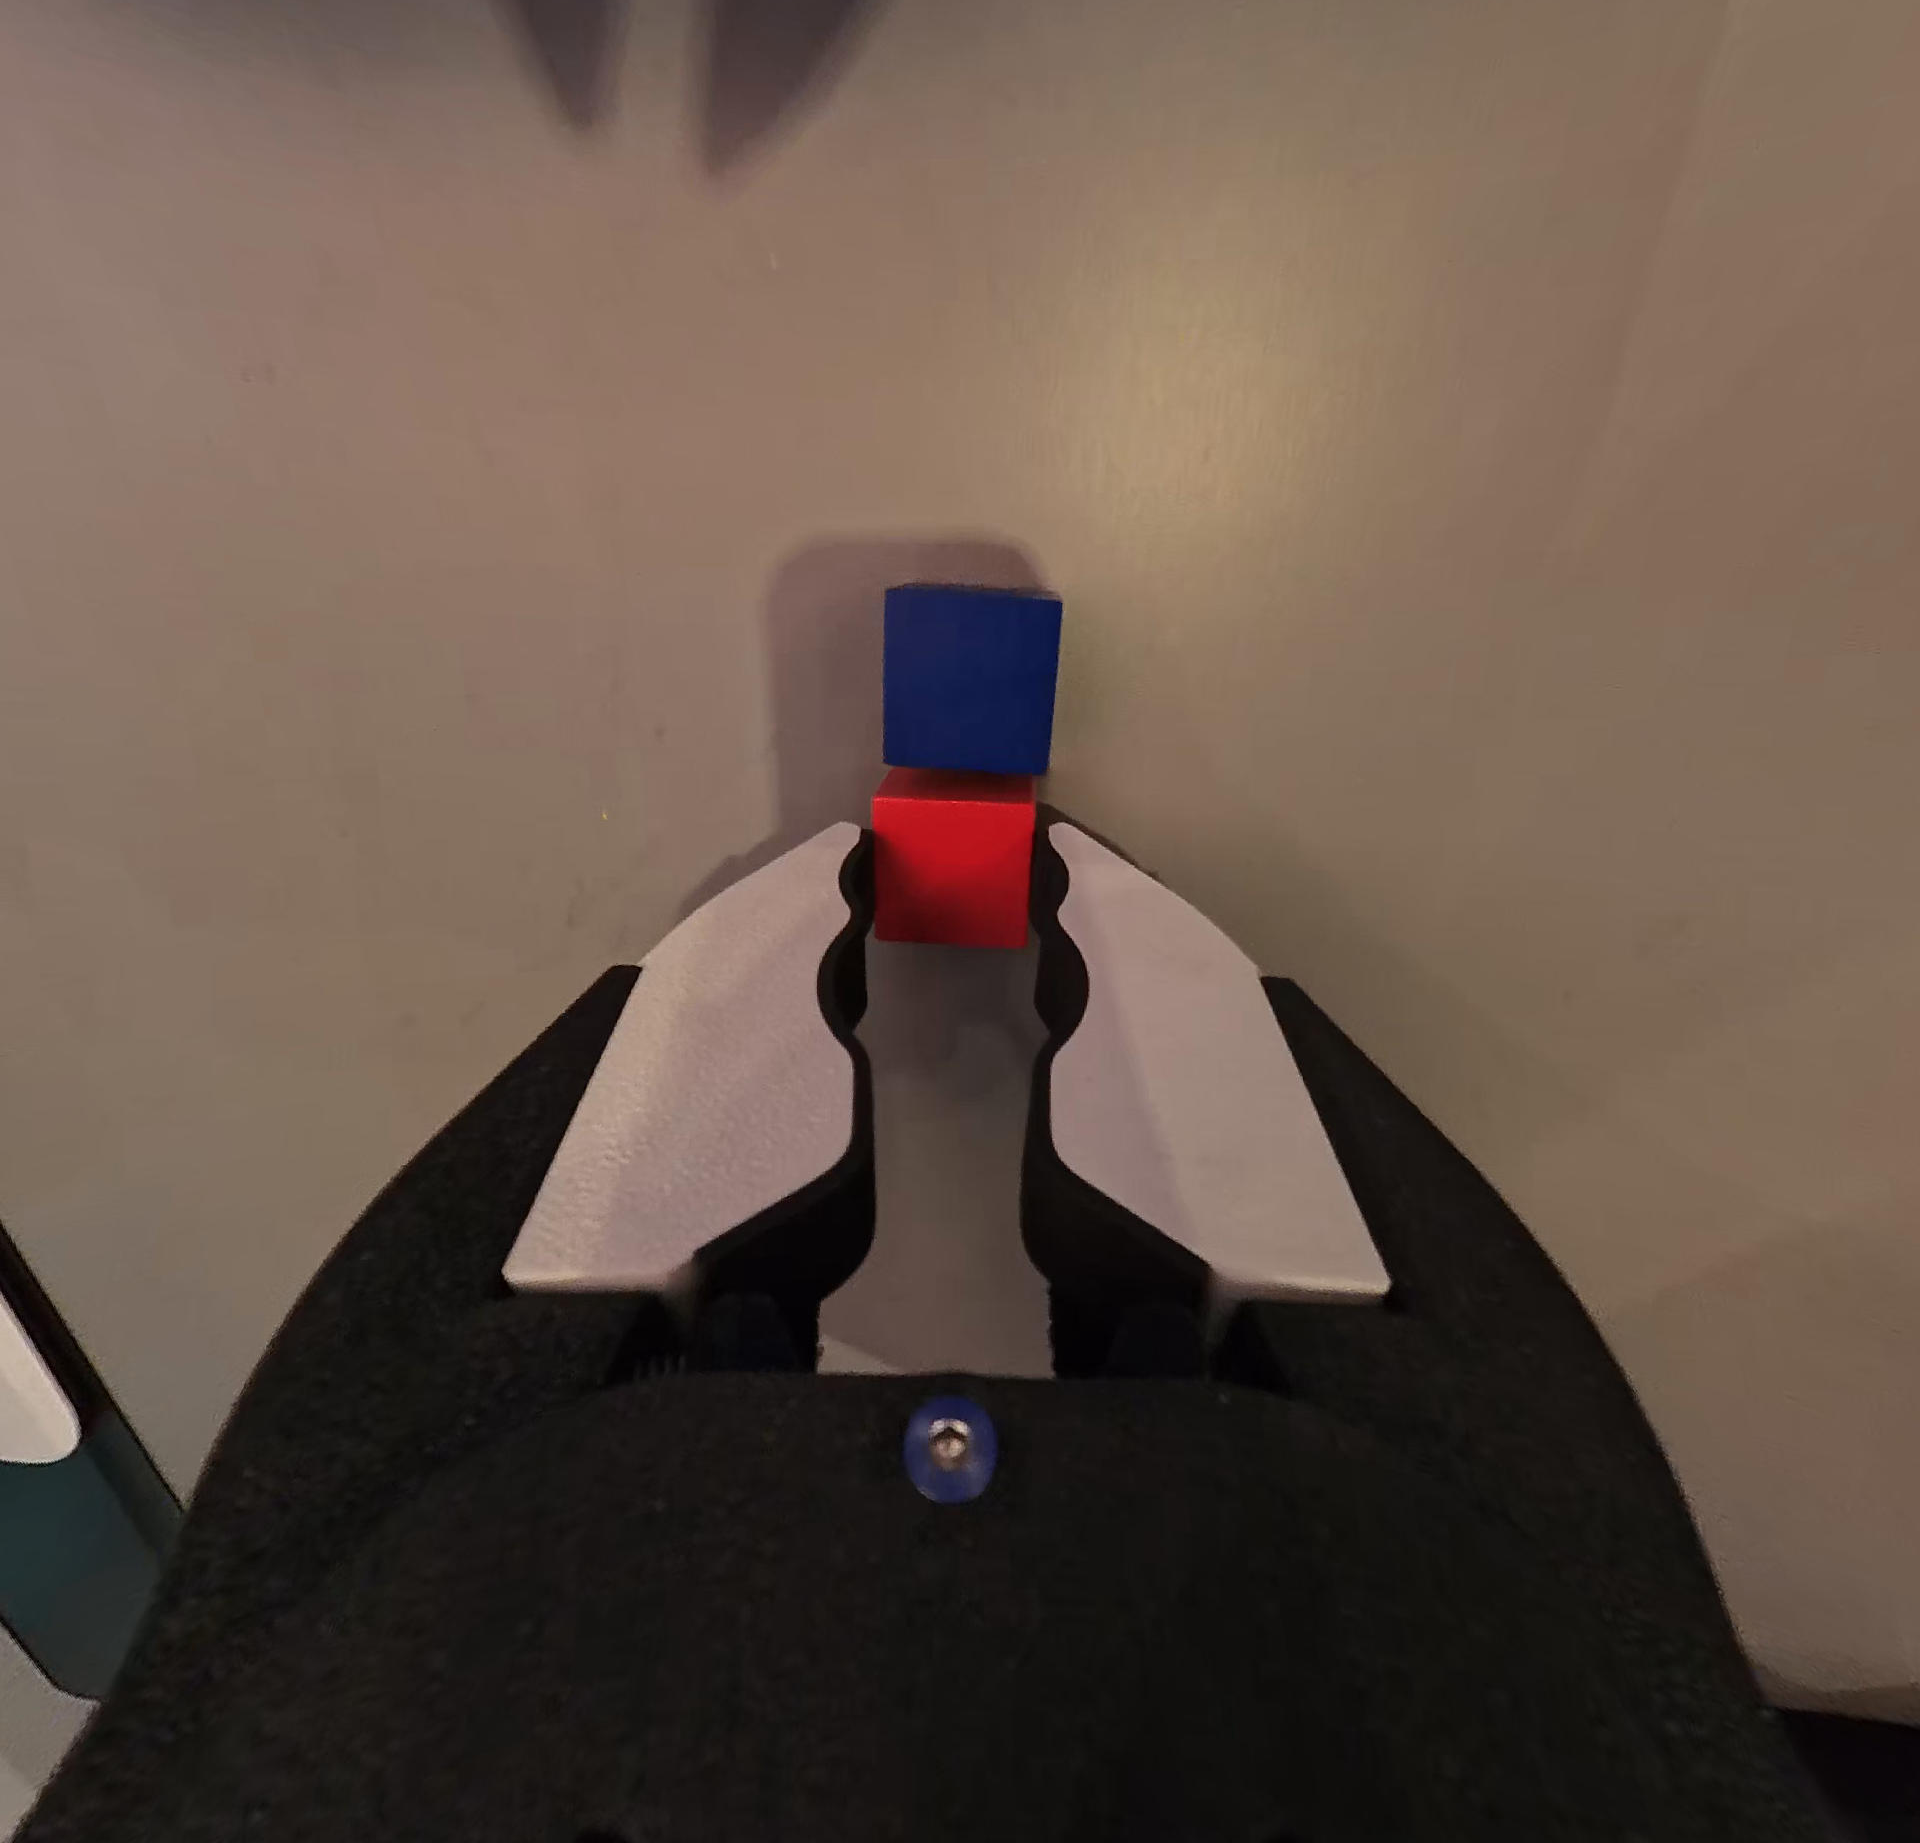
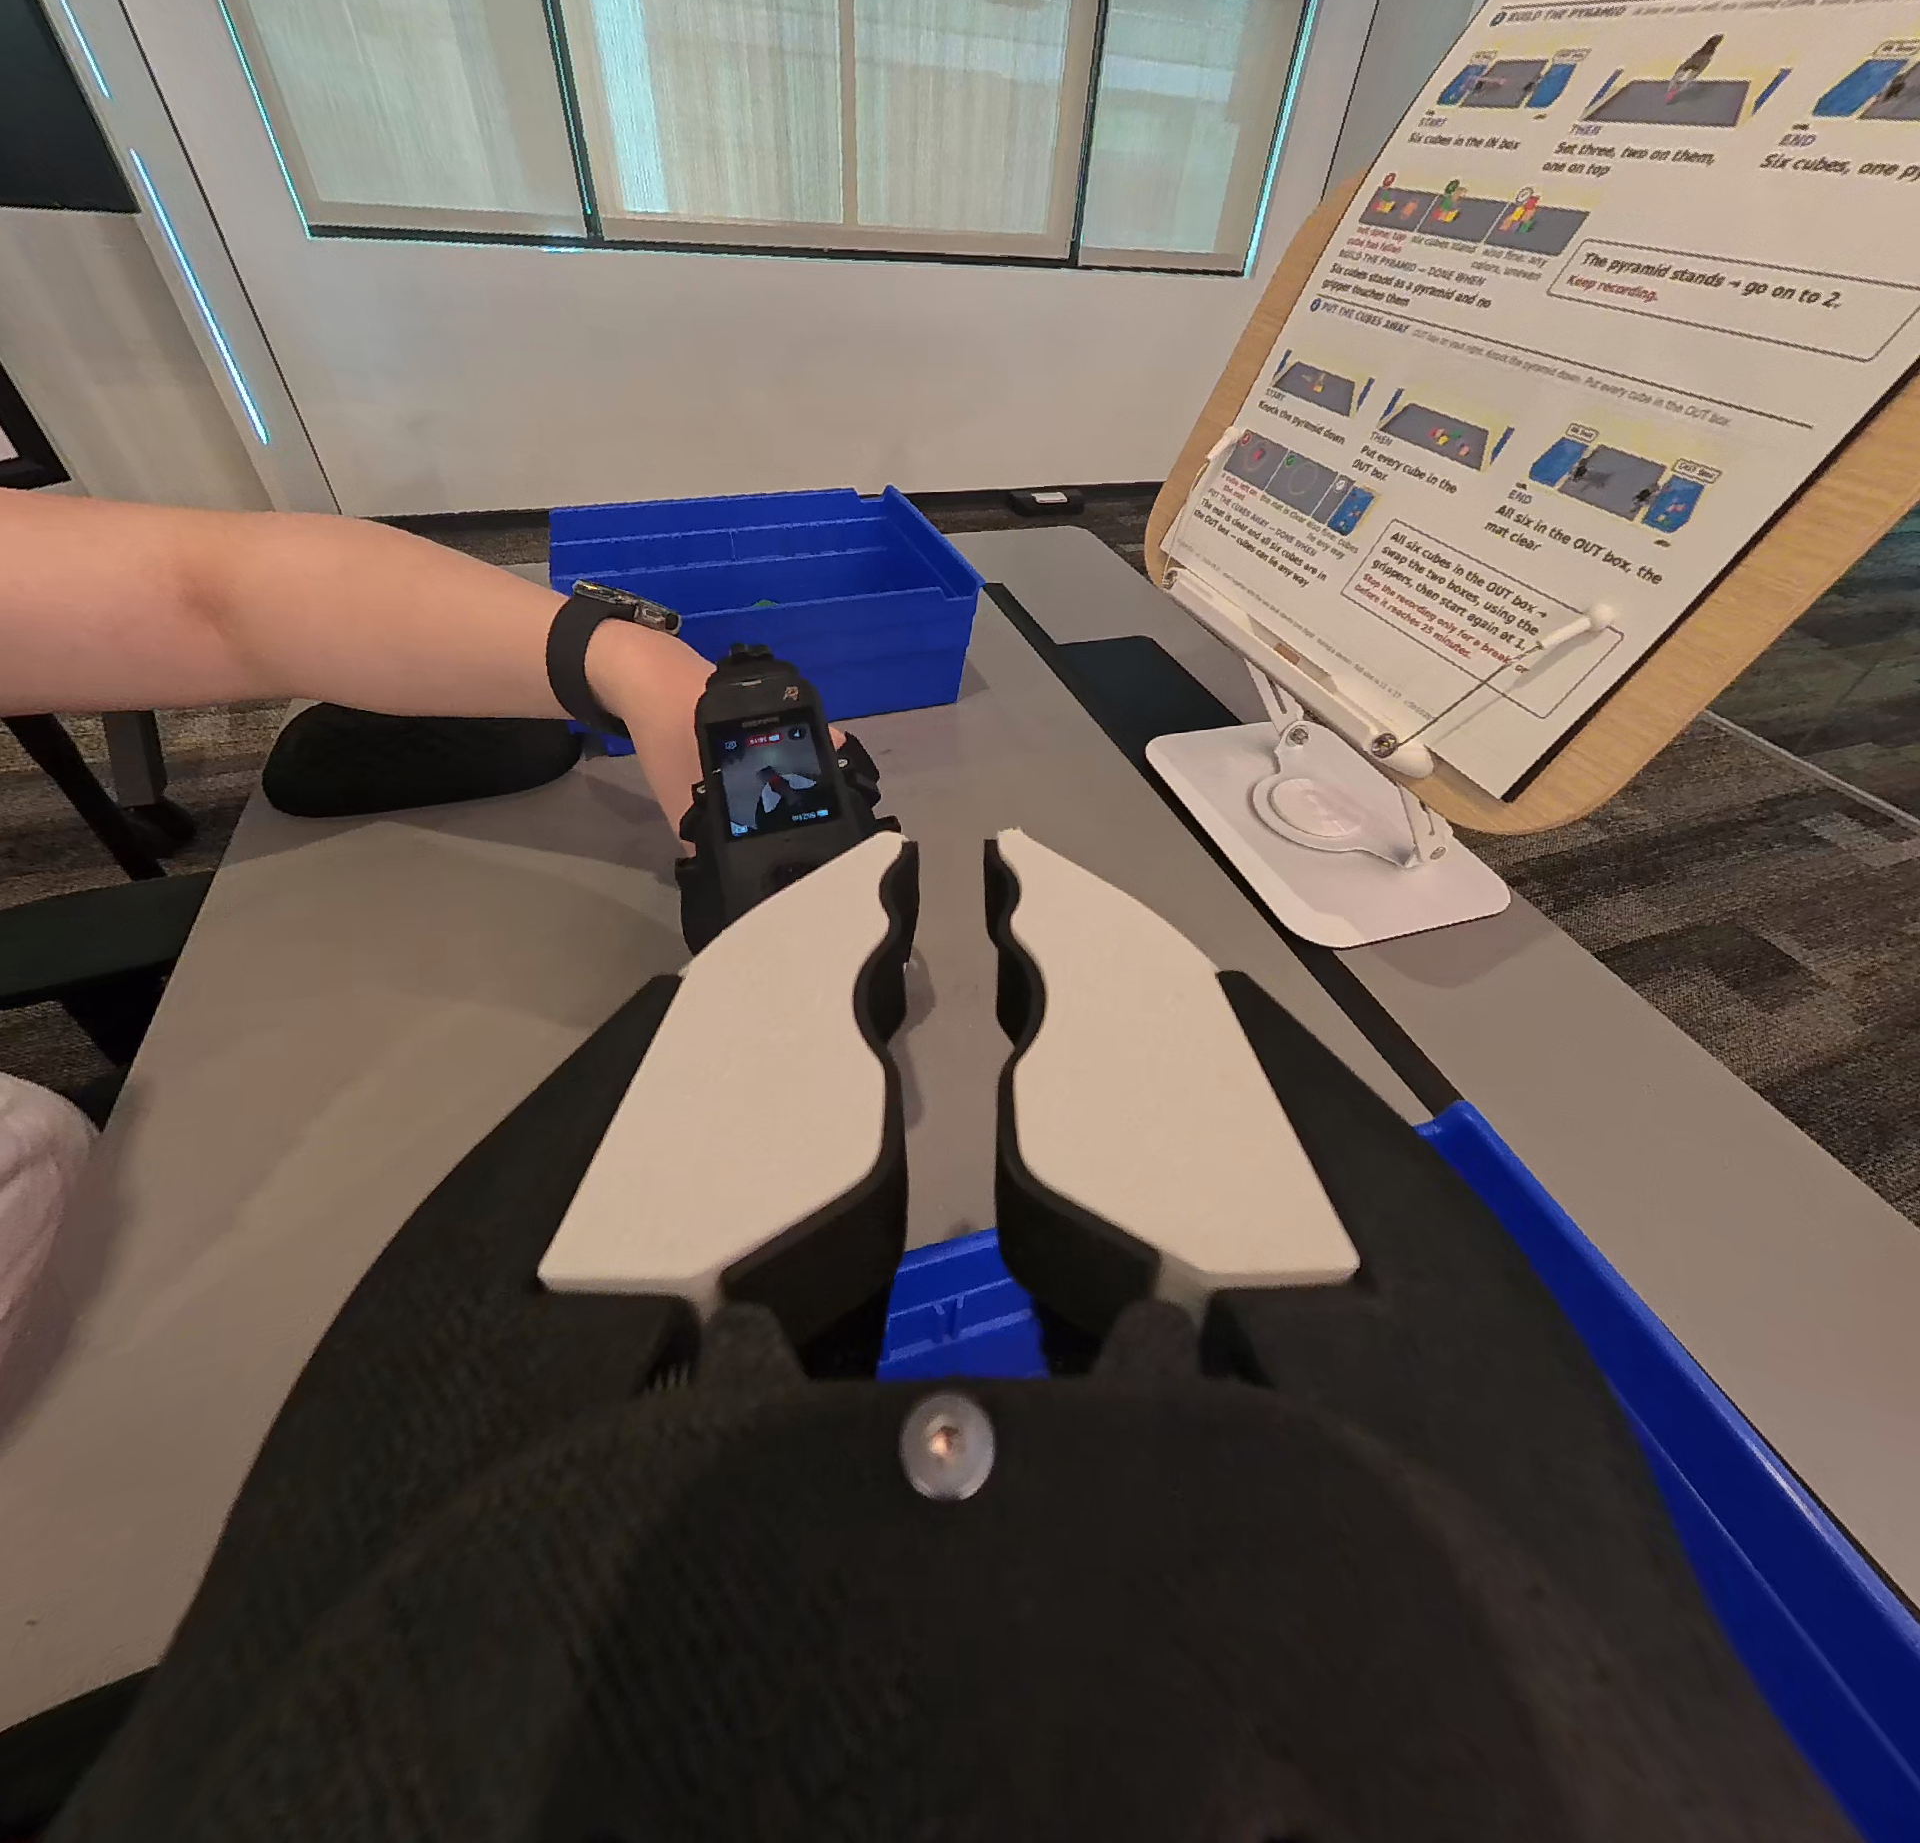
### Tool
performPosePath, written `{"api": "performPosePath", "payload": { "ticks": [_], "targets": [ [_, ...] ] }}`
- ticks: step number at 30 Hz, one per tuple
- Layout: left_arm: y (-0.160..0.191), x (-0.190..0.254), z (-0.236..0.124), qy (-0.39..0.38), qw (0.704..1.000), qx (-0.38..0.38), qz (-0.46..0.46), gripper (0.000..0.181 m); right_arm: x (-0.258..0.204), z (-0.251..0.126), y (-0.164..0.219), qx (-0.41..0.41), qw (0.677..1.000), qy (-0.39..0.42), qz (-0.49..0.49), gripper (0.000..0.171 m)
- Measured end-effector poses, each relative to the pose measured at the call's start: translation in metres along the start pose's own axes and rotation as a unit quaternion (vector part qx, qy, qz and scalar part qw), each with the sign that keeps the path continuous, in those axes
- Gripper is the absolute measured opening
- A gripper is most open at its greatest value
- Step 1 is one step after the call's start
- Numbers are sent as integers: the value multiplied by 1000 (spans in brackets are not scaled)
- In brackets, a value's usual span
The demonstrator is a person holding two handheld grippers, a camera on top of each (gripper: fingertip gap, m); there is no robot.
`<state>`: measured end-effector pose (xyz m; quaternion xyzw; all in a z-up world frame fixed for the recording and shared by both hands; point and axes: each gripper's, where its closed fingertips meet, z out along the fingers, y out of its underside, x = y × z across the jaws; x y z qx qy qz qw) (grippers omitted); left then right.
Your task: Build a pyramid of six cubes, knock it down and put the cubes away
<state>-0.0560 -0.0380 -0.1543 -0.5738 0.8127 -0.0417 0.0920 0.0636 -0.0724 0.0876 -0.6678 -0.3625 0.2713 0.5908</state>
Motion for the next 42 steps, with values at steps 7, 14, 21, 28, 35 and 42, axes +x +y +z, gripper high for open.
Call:
{"api": "performPosePath", "payload": {
  "ticks": [7, 14, 21, 28, 35, 42],
  "targets": [
    [-4, 1, 1, -2, 1000, -1, 9, 28, 0, 0, 1, -3, 1000, -1, 0, 12],
    [-6, 1, 1, -3, 1000, -1, 10, 28, 1, 0, 5, -9, 1000, -3, 6, 13],
    [-8, 3, 5, 6, 1000, 8, -17, 55, 3, 2, 9, -16, 1000, -3, 10, 13],
    [-2, -1, -5, -21, 1000, 22, -2, 45, 4, 3, 12, -21, 1000, -3, 13, 13],
    [3, -2, -19, -25, 997, 66, -19, 32, 5, 6, 16, -31, 999, -3, 16, 13],
    [1, 2, -14, -27, 998, 61, -8, 32, 5, 10, 22, -47, 999, -3, 15, 13]
  ]
}}
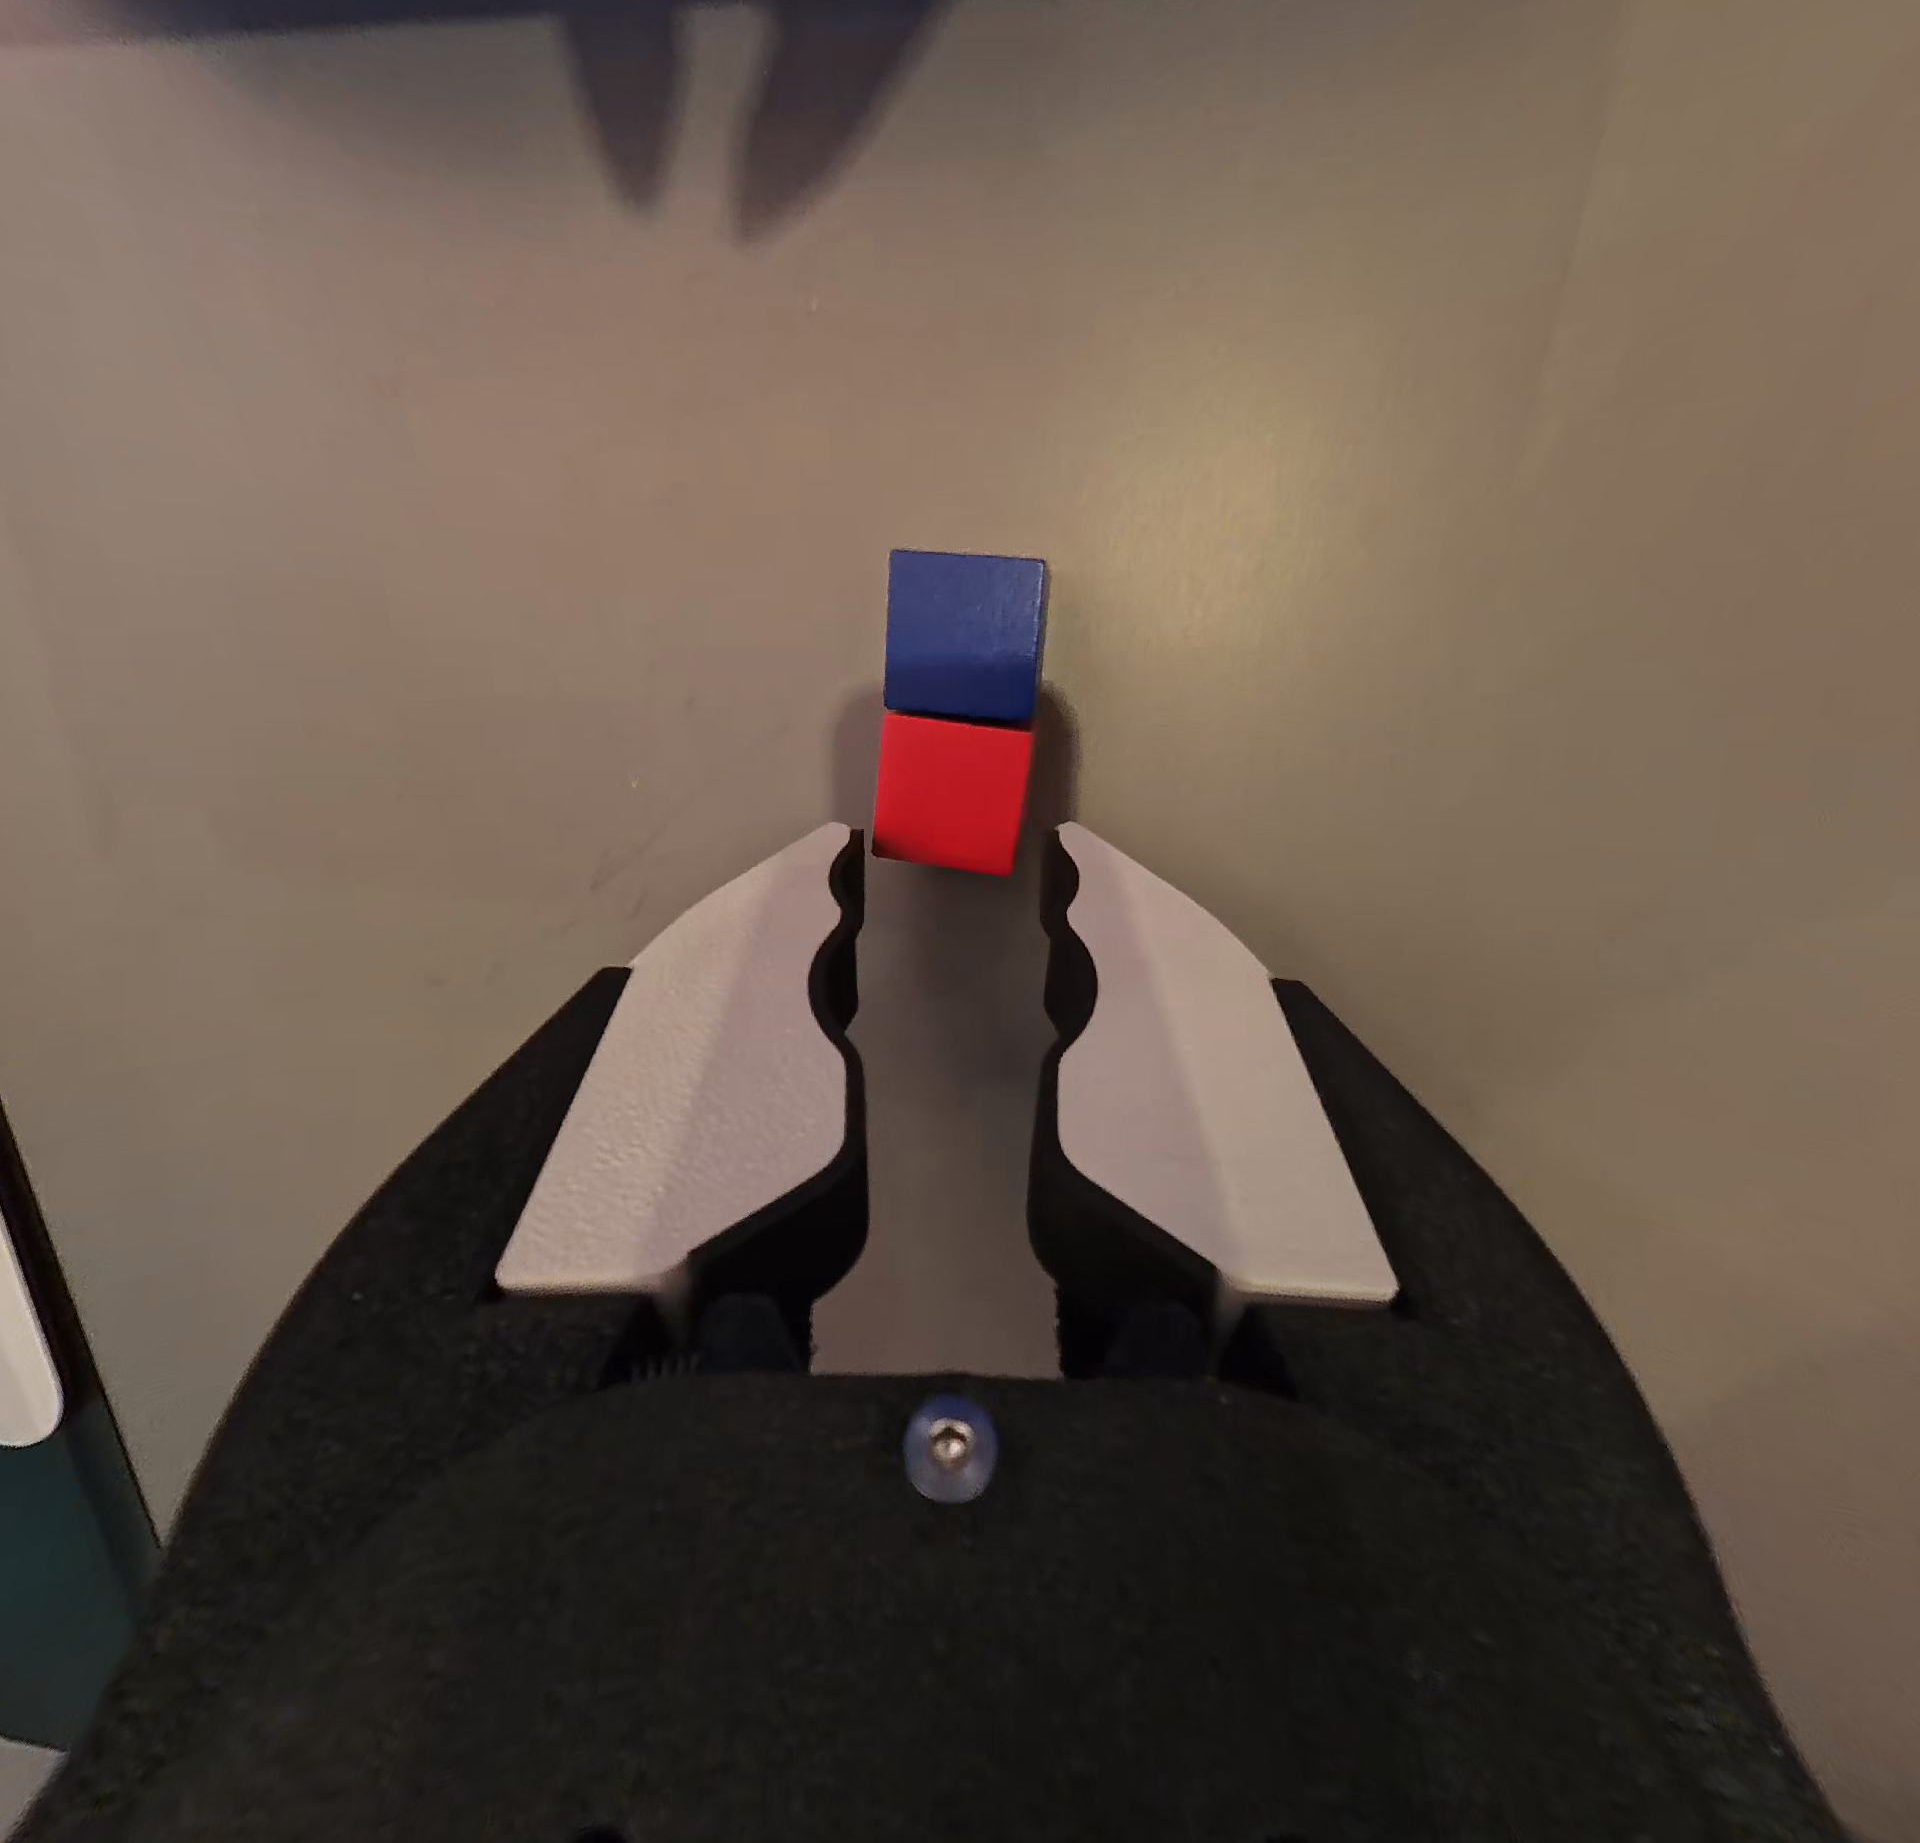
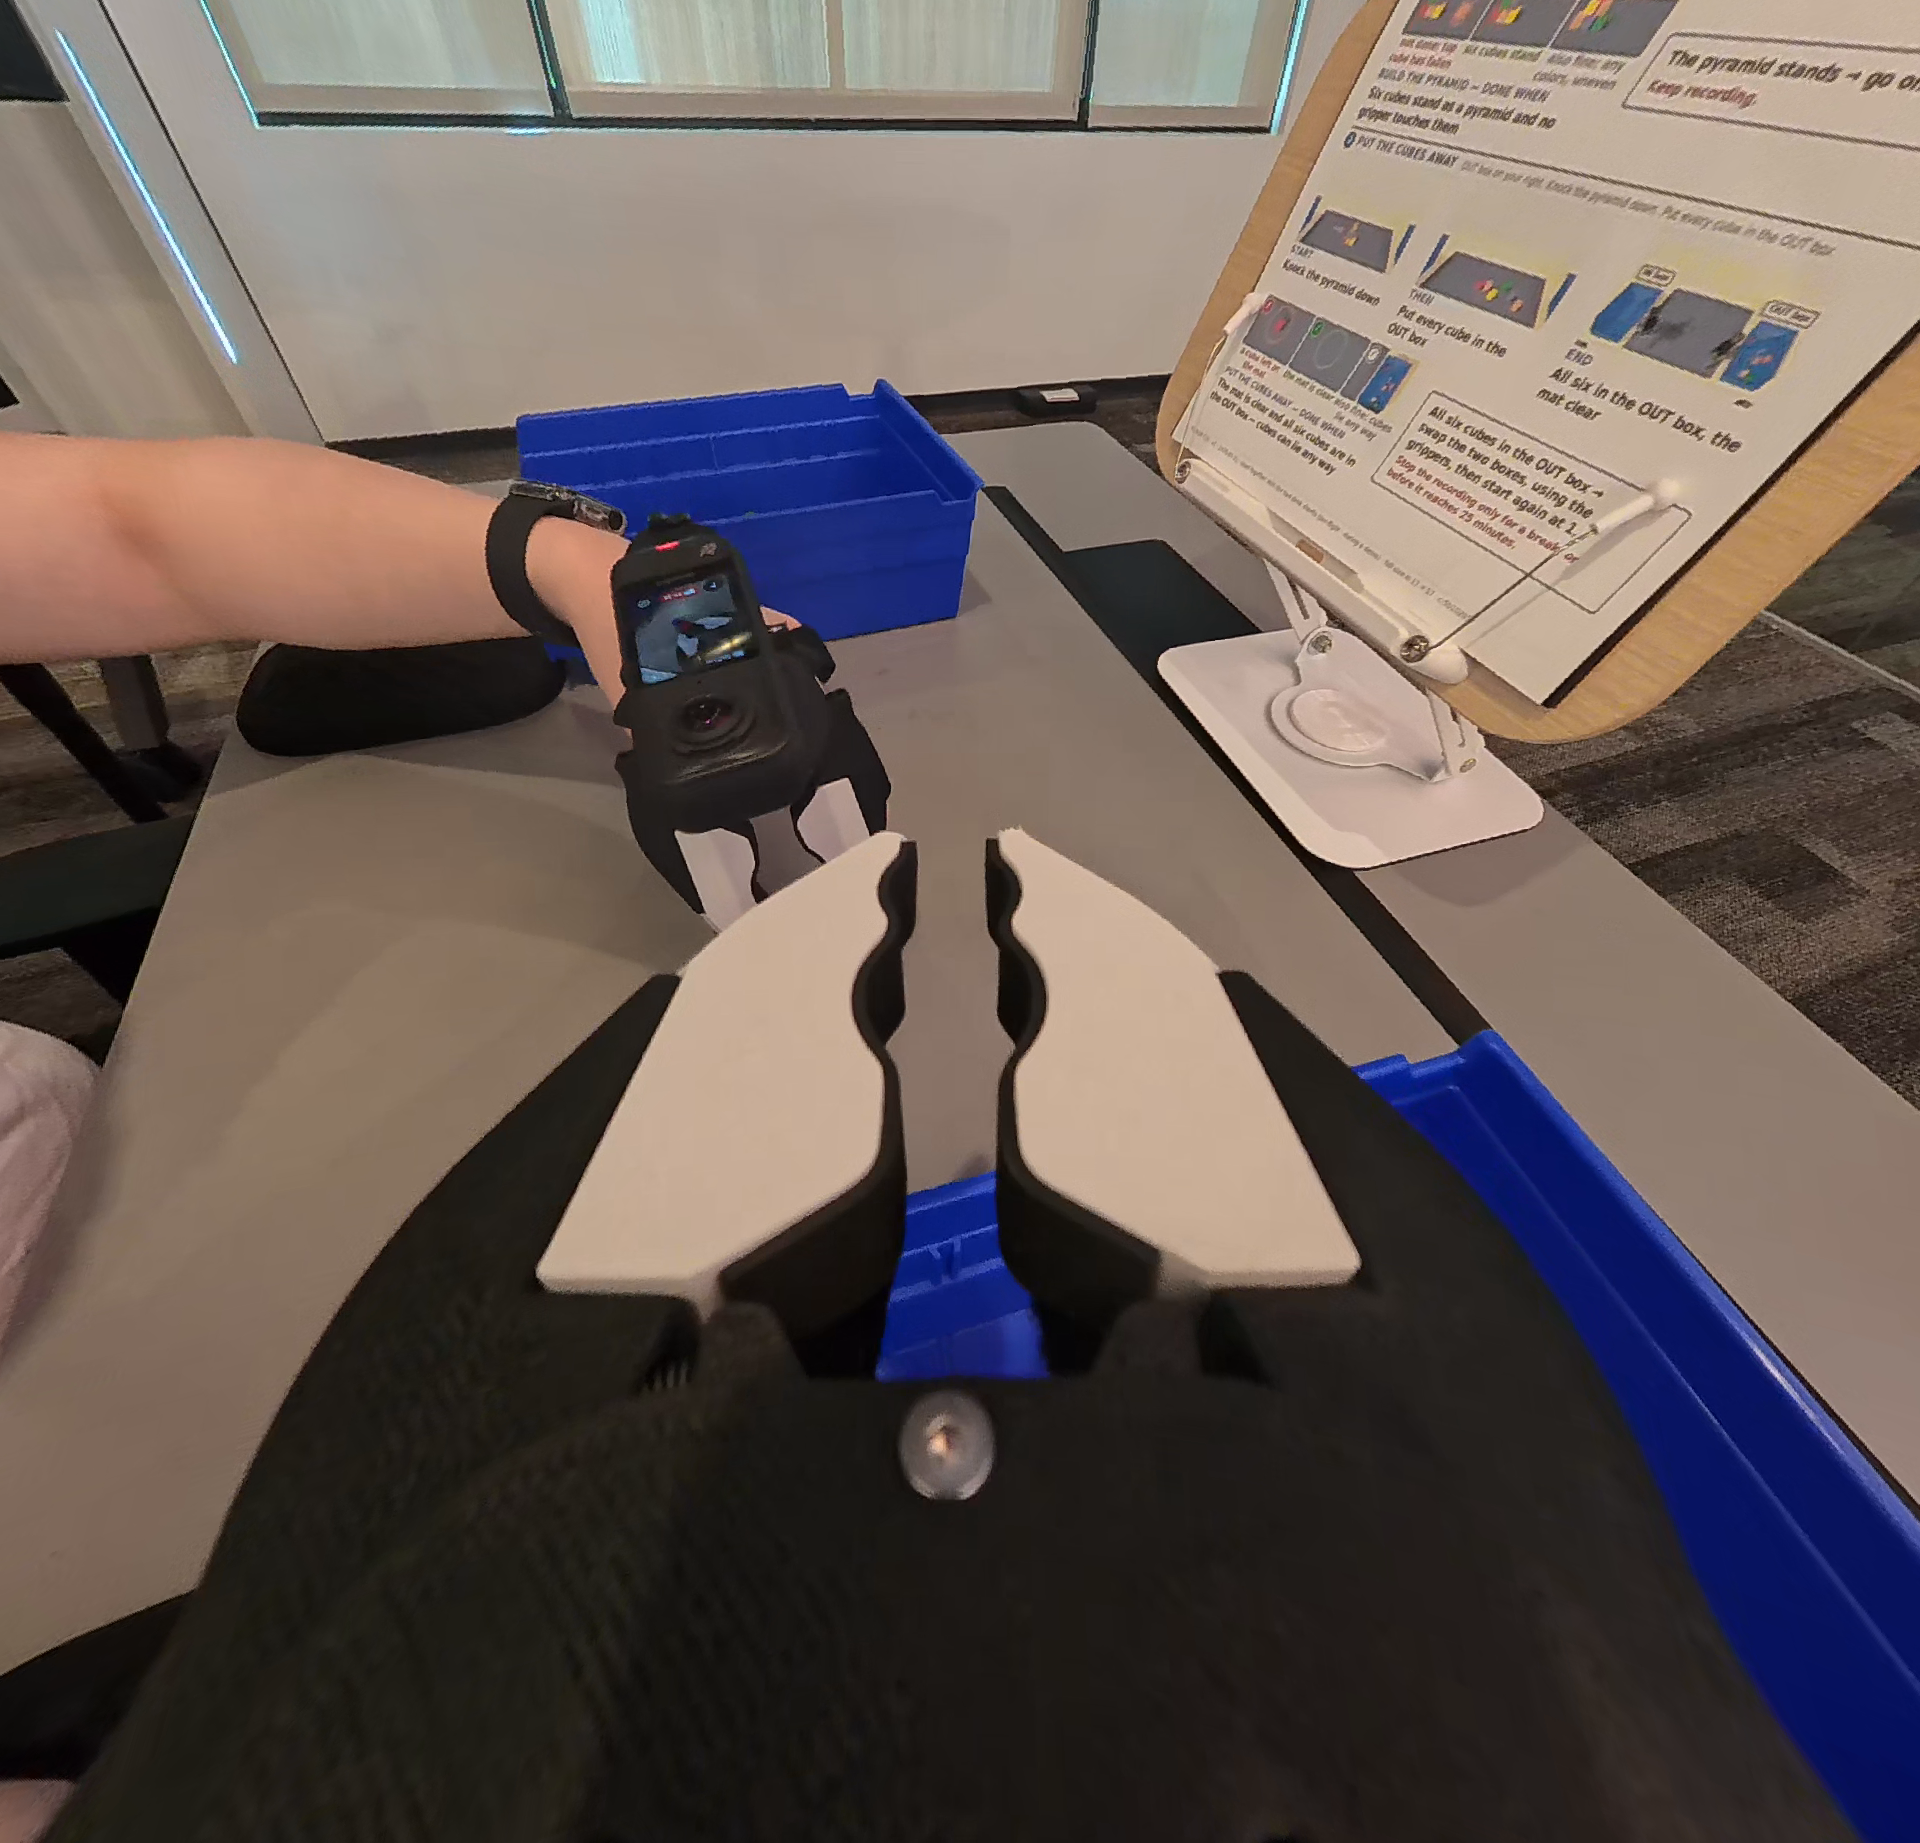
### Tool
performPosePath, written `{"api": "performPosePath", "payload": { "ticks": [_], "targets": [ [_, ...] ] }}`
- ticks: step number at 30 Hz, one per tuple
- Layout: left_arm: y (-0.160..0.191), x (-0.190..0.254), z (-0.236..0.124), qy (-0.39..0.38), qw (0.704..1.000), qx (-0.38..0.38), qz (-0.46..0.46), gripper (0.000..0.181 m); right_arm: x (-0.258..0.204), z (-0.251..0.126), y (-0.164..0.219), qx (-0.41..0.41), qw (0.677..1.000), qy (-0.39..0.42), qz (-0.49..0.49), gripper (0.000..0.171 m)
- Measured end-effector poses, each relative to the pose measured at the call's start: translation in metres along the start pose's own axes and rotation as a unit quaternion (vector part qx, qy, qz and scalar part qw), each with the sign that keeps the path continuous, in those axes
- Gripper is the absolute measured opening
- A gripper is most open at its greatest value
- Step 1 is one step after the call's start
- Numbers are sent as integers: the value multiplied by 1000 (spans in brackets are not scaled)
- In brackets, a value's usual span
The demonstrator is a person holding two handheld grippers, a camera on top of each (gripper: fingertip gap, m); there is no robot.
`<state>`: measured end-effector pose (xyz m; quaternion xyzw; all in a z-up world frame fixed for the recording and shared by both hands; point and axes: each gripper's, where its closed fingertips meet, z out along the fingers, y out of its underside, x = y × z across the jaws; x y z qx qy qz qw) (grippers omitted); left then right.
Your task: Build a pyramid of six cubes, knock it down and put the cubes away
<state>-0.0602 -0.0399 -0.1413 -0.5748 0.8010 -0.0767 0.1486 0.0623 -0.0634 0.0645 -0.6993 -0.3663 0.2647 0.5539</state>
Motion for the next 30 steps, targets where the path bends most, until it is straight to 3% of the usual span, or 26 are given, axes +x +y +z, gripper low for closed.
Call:
{"api": "performPosePath", "payload": {
  "ticks": [30],
  "targets": [
    [-5, 0, 7, -5, 1000, -17, 17, 29, 4, 2, 11, -23, 1000, -1, 9, 17]
  ]
}}
